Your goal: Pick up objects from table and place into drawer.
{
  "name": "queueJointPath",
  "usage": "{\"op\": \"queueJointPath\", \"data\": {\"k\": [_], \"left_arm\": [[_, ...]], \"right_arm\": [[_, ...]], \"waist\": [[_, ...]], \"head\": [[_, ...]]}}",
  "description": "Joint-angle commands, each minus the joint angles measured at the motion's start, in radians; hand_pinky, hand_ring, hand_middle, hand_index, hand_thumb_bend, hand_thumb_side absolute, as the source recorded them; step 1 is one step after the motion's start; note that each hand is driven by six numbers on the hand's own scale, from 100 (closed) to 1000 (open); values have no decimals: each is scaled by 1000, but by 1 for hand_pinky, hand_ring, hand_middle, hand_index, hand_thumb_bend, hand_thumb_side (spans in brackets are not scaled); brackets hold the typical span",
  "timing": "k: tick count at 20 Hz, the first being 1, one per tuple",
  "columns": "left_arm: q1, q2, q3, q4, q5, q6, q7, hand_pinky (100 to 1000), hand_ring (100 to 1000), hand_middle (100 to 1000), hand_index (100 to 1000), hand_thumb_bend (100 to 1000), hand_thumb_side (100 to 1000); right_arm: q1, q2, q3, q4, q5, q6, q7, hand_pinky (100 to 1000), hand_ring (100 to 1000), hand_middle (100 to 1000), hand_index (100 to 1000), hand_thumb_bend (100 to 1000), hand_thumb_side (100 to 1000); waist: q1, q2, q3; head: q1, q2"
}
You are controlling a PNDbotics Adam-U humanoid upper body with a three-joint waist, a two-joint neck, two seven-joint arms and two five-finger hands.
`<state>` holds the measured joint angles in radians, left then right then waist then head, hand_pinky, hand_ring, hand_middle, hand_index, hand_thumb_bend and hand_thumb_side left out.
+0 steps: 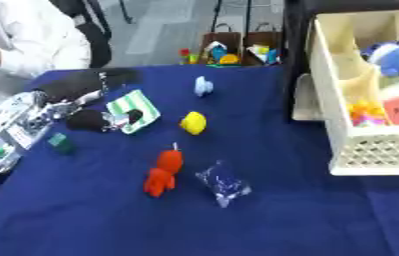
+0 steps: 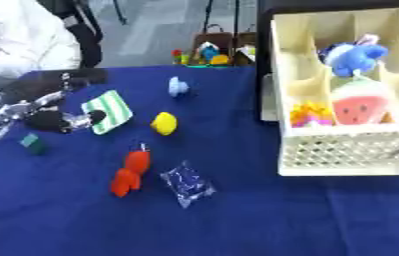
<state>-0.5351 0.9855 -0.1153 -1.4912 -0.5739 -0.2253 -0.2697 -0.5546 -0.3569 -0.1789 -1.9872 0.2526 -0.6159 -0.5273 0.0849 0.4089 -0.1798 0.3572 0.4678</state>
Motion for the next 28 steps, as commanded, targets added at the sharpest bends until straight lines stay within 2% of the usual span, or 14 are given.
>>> {"op": "queueJointPath", "data": {"k": [1, 9, 14, 28], "left_arm": [[-10, 16, 4, 5, -11, -5, -14, 1000, 1000, 996, 1000, 376, 1000], [-13, -6, 6, 41, -30, -1, -21, 1000, 1000, 1000, 1000, 386, 995], [-18, -12, 18, 66, -32, 14, -4, 1000, 1000, 1000, 1000, 352, 1000], [-37, -1, 55, 119, 37, 45, 5, 1000, 1000, 999, 1000, 309, 1000]], "right_arm": [[-16, -14, -5, -13, 1, -9, -8, 670, 665, 610, 755, 100, 900], [-22, -10, -6, -13, 5, -11, -14, 671, 662, 606, 752, 100, 899], [-24, -9, -6, -13, 8, -12, -14, 673, 662, 604, 751, 100, 899], [-26, -8, -6, -13, 19, -18, -19, 676, 663, 602, 751, 100, 897]], "waist": [[-1, -15, -3], [1, 3, -13], [2, 15, -18], [5, 41, -27]], "head": [[5, -18], [20, -37], [26, -47], [45, -74]]}}
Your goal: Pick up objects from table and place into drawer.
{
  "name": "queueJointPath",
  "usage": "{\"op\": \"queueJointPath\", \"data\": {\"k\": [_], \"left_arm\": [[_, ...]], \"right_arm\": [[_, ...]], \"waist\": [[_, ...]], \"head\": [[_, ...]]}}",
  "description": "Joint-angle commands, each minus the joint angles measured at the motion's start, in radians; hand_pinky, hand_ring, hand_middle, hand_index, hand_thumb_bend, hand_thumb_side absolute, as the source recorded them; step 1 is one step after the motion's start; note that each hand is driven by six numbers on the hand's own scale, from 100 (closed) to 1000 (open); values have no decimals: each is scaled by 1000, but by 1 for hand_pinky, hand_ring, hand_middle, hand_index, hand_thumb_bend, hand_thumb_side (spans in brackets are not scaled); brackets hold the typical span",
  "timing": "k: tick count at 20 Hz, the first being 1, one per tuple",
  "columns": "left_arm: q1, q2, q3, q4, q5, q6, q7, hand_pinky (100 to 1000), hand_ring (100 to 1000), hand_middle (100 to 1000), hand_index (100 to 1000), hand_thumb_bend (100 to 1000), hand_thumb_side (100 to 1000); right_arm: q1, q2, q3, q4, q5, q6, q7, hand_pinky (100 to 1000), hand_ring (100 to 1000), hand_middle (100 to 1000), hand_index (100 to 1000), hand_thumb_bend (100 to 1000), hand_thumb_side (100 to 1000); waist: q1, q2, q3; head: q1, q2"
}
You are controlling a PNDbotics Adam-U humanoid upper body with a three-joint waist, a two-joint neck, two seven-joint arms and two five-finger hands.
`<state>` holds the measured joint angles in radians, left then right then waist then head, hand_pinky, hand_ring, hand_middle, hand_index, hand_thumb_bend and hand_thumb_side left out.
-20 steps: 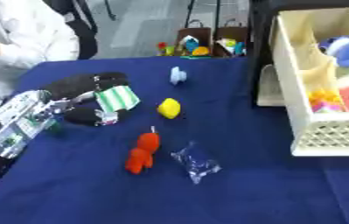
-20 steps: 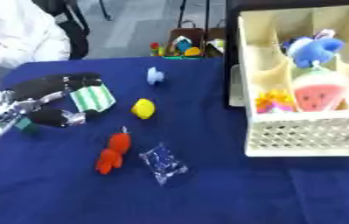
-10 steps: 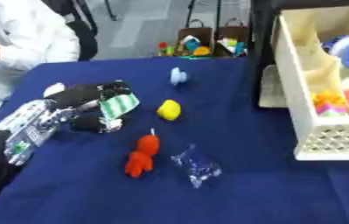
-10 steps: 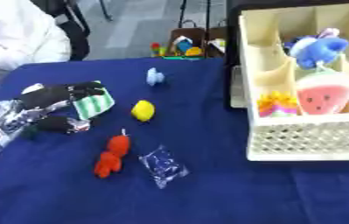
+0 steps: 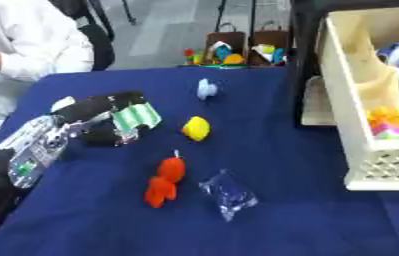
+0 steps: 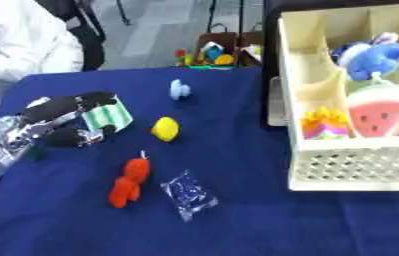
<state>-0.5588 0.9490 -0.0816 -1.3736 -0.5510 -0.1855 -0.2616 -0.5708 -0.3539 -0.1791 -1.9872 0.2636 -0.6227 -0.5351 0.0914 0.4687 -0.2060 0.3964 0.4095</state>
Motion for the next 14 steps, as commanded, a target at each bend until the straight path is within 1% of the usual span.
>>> {"op": "queueJointPath", "data": {"k": [1, 9, 12, 14], "left_arm": [[-13, 34, 21, 3, 19, 4, -6, 1000, 1000, 999, 1000, 309, 1000], [-22, 29, 24, 20, 58, 8, -26, 1000, 1000, 1000, 1000, 300, 1000], [-27, 26, 28, 33, 66, 7, -28, 1000, 1000, 1000, 1000, 263, 1000], [-29, 25, 29, 39, 66, 4, -29, 1000, 1000, 1000, 1000, 256, 1000]], "right_arm": [[-10, -10, -6, -13, 8, -12, -12, 676, 663, 602, 751, 100, 897], [-14, -8, -5, -13, 13, -14, -15, 677, 664, 600, 749, 100, 896], [-15, -7, -5, -13, 14, -15, -15, 678, 664, 600, 749, 100, 896], [-16, -7, -5, -13, 15, -16, -15, 678, 664, 599, 749, 100, 897]], "waist": [[-1, -17, -1], [-1, -2, -5], [0, 3, -9], [0, 6, -11]], "head": [[7, -16], [6, -21], [7, -23], [8, -24]]}}
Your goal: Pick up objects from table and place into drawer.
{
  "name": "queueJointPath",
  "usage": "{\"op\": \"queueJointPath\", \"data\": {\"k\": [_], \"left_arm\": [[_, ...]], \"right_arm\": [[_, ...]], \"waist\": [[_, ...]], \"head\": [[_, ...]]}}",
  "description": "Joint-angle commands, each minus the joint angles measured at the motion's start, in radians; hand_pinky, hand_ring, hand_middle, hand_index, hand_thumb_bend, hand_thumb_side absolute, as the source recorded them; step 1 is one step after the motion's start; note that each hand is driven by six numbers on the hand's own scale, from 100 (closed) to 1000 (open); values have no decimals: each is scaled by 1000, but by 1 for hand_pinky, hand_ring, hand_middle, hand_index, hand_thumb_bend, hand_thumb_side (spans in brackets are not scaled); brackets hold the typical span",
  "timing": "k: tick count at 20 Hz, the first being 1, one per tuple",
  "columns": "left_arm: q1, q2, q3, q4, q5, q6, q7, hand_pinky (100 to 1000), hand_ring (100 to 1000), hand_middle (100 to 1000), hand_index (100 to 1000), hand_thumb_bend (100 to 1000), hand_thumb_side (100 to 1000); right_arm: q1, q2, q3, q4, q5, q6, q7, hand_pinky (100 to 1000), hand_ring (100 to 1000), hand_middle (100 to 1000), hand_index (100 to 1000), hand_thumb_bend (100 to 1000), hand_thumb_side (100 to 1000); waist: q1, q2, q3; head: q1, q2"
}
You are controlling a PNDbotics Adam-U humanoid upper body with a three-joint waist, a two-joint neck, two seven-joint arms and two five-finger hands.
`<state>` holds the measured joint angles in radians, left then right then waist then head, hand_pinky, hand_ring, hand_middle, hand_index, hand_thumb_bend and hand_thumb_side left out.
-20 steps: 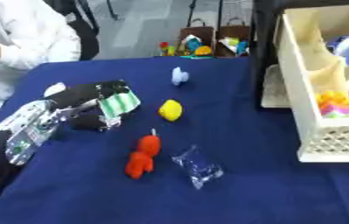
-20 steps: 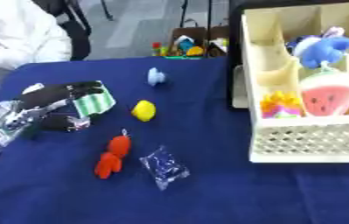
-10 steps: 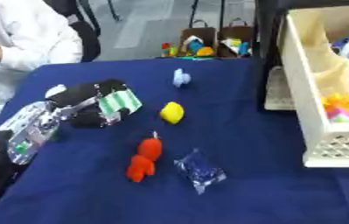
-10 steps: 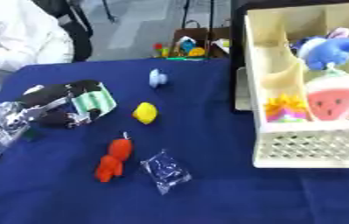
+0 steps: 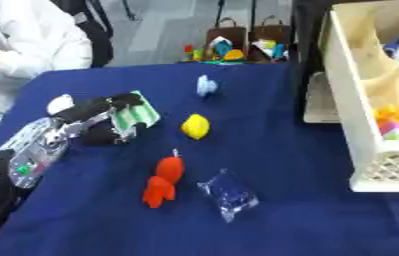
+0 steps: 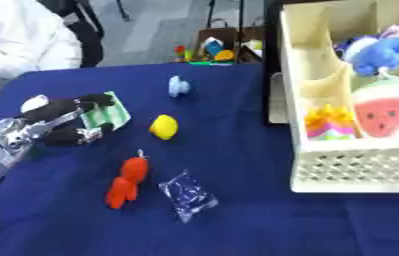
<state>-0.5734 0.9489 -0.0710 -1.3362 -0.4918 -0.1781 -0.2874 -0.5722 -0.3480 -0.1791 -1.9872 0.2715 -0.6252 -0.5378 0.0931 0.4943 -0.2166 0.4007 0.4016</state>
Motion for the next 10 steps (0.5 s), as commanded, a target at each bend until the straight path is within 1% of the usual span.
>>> {"op": "queueJointPath", "data": {"k": [1, 10], "left_arm": [[-15, 24, 19, 5, 6, -5, -4, 1000, 1000, 1000, 1000, 253, 1000], [-17, 17, 24, 23, -26, -16, 4, 1000, 1000, 995, 1000, 277, 997]], "right_arm": [[-15, -13, -5, -13, 7, -14, -13, 678, 663, 598, 749, 100, 896], [-15, -11, -7, -13, 10, -16, -14, 679, 662, 596, 749, 100, 897]], "waist": [[-1, -18, -1], [-1, -5, -4]], "head": [[5, -17], [16, -26]]}}
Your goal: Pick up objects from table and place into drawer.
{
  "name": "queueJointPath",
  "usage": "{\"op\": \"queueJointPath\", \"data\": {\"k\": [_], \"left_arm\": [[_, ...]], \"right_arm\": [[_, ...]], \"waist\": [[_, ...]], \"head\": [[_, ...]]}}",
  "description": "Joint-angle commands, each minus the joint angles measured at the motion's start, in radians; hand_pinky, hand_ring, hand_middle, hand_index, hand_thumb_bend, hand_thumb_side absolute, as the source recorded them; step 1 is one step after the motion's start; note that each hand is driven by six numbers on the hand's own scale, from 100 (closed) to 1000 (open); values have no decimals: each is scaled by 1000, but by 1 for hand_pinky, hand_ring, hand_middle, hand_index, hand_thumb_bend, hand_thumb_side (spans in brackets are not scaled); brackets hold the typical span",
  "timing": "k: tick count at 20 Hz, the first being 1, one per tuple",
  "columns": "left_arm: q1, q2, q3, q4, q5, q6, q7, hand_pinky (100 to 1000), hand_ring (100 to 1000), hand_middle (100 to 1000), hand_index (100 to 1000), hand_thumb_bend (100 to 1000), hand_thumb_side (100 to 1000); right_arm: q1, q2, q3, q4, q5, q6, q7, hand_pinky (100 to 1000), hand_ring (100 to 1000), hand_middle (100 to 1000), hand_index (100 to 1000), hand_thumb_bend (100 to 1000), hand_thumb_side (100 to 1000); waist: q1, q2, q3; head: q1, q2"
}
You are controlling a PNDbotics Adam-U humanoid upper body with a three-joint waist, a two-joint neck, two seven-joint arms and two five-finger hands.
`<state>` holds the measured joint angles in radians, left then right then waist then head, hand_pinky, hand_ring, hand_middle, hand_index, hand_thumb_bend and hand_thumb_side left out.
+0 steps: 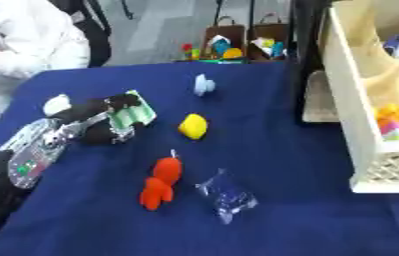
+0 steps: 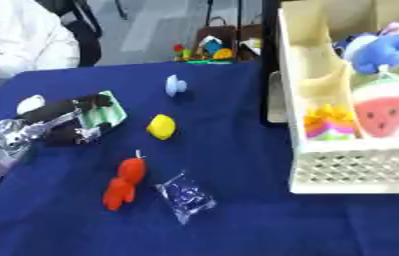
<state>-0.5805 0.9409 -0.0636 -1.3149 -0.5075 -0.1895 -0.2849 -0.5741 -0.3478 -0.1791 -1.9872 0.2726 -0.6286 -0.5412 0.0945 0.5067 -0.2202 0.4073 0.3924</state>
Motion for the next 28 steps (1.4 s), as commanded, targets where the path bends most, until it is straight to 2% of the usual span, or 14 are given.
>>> {"op": "queueJointPath", "data": {"k": [1, 2, 5, 11, 13, 20, 24, 28], "left_arm": [[-10, 24, 16, 3, -13, -5, 2, 1000, 1000, 995, 1000, 277, 997], [-10, 24, 16, 5, -17, -5, 1, 1000, 1000, 993, 1000, 298, 957], [-13, 22, 12, 4, -30, -9, -8, 1000, 1000, 988, 1000, 309, 924], [-15, 19, 13, 5, -48, -2, -12, 1000, 1000, 955, 1000, 290, 854], [-16, 18, 12, 5, -56, 0, -15, 994, 1000, 946, 1000, 283, 806], [-21, 16, 18, 5, -78, 21, 8, 941, 1000, 895, 1000, 155, 695], [-22, 15, 16, 8, -77, 33, 18, 928, 1000, 876, 1000, 105, 687], [-24, 14, 16, 13, -71, 44, 20, 914, 1000, 861, 987, 100, 647]], "right_arm": [[-13, -11, -7, -13, 9, -13, -11, 679, 662, 596, 749, 100, 897], [-13, -10, -7, -13, 9, -13, -11, 680, 662, 595, 749, 100, 897], [-11, -9, -8, -13, 10, -12, -14, 680, 662, 595, 748, 100, 896], [-11, -8, -9, -13, 12, -11, -15, 681, 663, 594, 747, 100, 895], [-11, -7, -9, -13, 12, -11, -15, 682, 663, 594, 747, 100, 895], [-11, -6, -10, -13, 11, -11, -16, 683, 664, 593, 747, 100, 894], [-10, -7, -11, -13, 12, -10, -18, 683, 665, 593, 747, 100, 894], [-8, -6, -12, -13, 14, -10, -20, 684, 665, 593, 748, 100, 894]], "waist": [[-3, -17, 0], [-3, -16, 0], [-3, -13, 0], [-1, -8, -1], [0, -8, -2], [4, -6, -4], [5, -4, -5], [6, -4, -5]], "head": [[11, -18], [11, -18], [12, -16], [14, -20], [15, -22], [17, -28], [18, -29], [20, -27]]}}
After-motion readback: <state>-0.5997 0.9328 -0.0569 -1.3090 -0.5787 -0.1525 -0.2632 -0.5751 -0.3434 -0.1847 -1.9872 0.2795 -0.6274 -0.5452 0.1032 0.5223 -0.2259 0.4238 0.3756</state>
